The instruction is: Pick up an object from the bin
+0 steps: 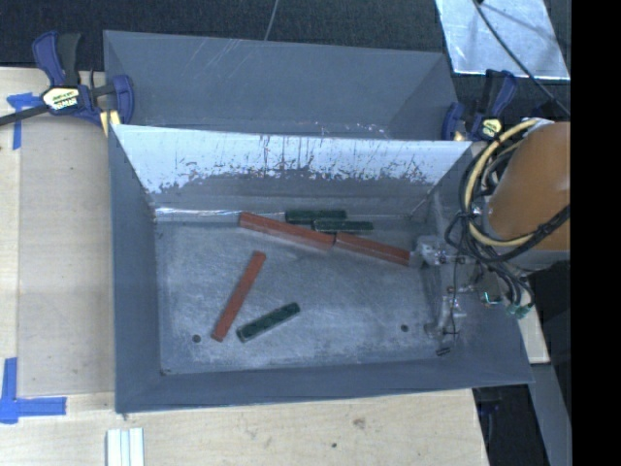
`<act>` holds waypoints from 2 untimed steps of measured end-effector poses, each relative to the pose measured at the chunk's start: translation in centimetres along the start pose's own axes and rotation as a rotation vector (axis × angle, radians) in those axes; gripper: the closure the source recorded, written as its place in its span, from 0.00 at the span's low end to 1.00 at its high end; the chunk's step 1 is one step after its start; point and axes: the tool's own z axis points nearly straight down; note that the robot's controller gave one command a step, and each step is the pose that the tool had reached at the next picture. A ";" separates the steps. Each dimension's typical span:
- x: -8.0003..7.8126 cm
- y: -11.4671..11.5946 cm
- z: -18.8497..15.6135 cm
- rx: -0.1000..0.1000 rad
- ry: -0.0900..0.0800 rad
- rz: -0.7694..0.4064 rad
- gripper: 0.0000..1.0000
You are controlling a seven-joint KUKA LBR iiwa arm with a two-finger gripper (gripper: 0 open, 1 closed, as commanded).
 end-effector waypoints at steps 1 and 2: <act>-5.1 6.5 5.9 0.001 -0.008 -0.029 0.00; -5.7 8.3 8.0 -0.005 0.003 -0.099 0.00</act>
Offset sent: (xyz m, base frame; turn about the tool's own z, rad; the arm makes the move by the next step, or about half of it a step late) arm 0.0502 0.0302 -0.0820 -0.1832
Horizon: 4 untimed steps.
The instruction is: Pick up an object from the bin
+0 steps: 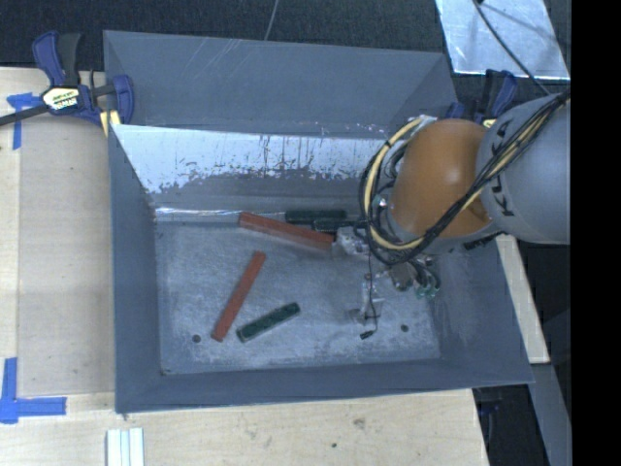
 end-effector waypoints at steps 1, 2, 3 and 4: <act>-4.6 1.4 -1.1 0.006 -0.002 -0.023 0.00; -6.9 3.5 0.8 0.004 -0.007 -0.064 0.00; -6.2 -3.3 2.6 0.006 -0.010 0.091 1.00; -6.2 -3.3 2.6 0.006 -0.010 0.091 1.00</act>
Offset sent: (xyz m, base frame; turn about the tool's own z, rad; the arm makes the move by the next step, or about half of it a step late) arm 0.0667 0.0479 -0.0200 -0.0791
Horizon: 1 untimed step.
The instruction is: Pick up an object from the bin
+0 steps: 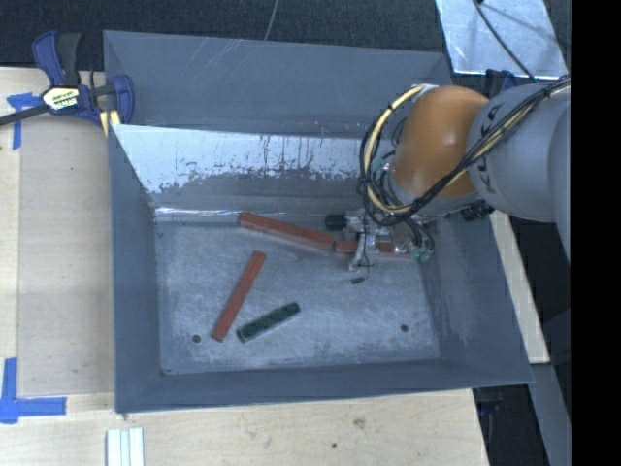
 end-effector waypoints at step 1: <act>1.1 -0.2 -6.6 -0.002 0.013 0.007 1.00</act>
Offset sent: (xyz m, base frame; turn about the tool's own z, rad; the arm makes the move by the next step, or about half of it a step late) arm 0.0035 -0.0127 0.1945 0.0226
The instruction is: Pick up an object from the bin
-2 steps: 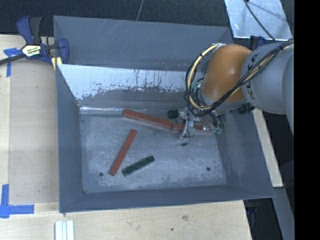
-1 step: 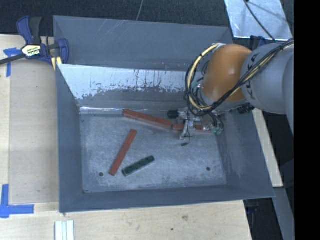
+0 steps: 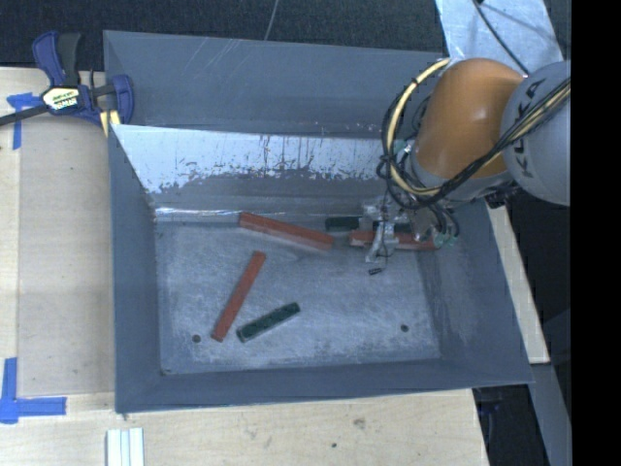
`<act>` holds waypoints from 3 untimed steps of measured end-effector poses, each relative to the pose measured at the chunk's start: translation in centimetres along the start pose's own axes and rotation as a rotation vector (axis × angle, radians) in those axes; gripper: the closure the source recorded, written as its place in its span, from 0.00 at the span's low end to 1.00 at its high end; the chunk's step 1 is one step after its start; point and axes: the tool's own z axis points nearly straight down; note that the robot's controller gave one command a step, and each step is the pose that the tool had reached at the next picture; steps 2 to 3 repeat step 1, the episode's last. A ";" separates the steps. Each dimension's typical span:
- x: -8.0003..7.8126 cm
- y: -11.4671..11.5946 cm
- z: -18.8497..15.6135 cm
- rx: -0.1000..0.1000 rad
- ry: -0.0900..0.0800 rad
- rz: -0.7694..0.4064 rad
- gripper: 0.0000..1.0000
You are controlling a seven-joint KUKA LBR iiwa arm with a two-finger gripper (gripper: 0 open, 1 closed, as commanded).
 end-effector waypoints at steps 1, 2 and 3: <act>-1.5 -1.1 -12.9 0.001 -0.007 0.013 1.00; -1.5 -1.1 -12.9 0.001 -0.007 0.013 1.00; -1.5 -1.1 -12.9 0.001 -0.007 0.013 1.00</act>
Offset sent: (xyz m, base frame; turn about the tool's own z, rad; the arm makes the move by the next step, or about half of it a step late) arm 0.0000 0.0000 0.0000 0.0000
